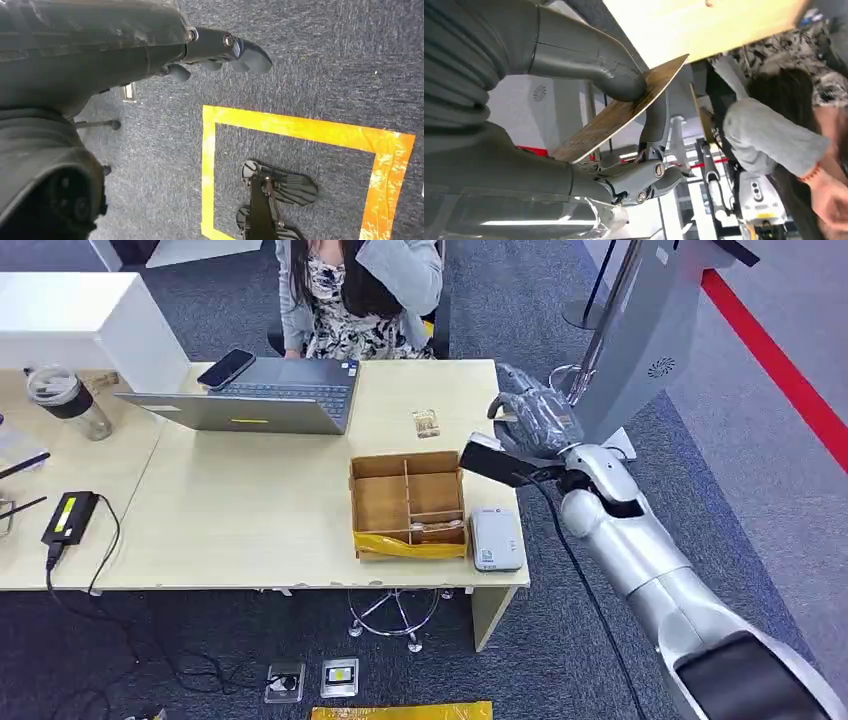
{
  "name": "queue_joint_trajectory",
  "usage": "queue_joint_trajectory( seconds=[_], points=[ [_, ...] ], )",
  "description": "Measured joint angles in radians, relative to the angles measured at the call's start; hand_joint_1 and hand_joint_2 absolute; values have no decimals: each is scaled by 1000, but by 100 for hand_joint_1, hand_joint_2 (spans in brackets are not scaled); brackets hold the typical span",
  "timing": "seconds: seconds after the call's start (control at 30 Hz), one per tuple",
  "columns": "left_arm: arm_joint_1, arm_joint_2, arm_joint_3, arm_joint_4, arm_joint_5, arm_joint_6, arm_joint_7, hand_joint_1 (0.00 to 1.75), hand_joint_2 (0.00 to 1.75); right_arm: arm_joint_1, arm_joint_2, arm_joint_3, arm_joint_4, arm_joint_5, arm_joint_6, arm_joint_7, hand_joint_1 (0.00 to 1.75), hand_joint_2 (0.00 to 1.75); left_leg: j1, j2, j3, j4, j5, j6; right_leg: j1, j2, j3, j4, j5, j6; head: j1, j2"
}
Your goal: Pass the card to the sensor for recognition and then transmit it.
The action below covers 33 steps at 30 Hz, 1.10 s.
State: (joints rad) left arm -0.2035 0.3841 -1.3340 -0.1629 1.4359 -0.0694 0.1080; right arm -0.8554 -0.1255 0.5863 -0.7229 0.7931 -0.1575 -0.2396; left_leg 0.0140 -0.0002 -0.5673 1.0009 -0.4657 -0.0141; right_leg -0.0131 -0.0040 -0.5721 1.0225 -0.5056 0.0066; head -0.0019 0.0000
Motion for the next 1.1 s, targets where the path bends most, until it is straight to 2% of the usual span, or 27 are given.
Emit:
queue_joint_trajectory(
  seconds=[0.43,0.73,0.83,1.1],
  points=[
    [17,10,0,0,24,10,-18,0,0,102,-97,22,-84,-23,34,4,175,175,0,0,0,0,0,0,0,0,0,0,0,0,0,0],
    [21,13,0,0,28,10,-21,0,0,121,-104,31,-86,-26,39,3,175,175,0,0,0,0,0,0,0,0,0,0,0,0,0,0],
    [26,15,0,0,32,13,-22,0,0,184,-112,77,-88,-61,39,15,175,175,0,0,0,0,0,0,0,0,0,0,0,0,0,0],
    [25,15,0,0,24,15,-22,0,0,210,-114,117,-96,-82,39,22,175,175,0,0,0,0,0,0,0,0,0,0,0,0,0,0]
  ],
)
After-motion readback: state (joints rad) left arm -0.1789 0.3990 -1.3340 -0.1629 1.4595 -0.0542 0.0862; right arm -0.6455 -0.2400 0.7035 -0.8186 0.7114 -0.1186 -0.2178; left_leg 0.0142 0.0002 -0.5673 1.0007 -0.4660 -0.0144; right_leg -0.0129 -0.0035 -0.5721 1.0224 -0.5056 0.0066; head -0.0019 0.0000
